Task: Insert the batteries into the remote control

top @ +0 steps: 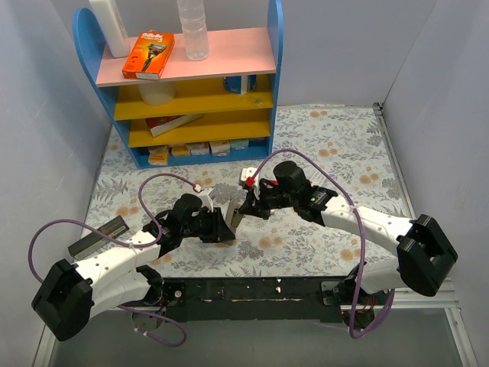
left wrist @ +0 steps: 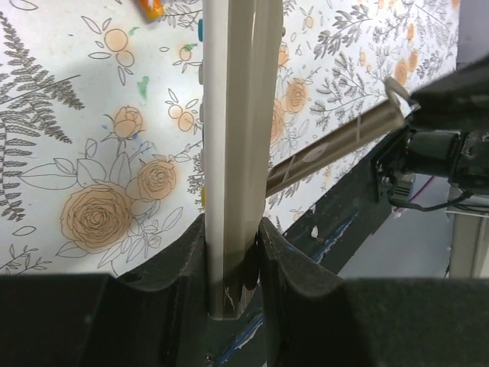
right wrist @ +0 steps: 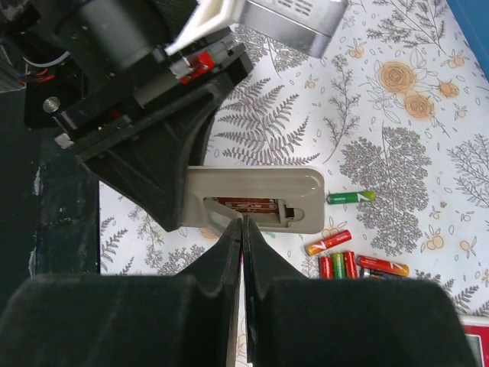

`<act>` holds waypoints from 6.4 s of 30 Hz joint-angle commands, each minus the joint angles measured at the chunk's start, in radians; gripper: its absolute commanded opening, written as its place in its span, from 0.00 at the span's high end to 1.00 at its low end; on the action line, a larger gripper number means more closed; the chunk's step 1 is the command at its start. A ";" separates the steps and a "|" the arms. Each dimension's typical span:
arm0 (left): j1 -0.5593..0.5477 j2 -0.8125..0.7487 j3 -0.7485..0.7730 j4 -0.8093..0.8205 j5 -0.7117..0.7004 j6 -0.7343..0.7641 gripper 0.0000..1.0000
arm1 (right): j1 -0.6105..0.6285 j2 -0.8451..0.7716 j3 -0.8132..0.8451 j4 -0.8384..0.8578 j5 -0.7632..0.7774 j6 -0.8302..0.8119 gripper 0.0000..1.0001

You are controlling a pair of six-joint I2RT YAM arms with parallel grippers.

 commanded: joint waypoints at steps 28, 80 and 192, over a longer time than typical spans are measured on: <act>0.019 -0.050 -0.012 0.005 -0.235 -0.093 1.00 | -0.025 -0.118 -0.156 -0.026 0.494 0.403 0.35; 0.207 -0.495 -0.324 0.246 -0.039 -0.178 1.00 | 0.089 0.769 0.840 -0.784 0.763 0.719 0.66; 0.162 -0.302 -0.193 0.551 -0.078 -0.273 1.00 | 0.284 0.189 0.231 0.207 0.990 0.660 0.88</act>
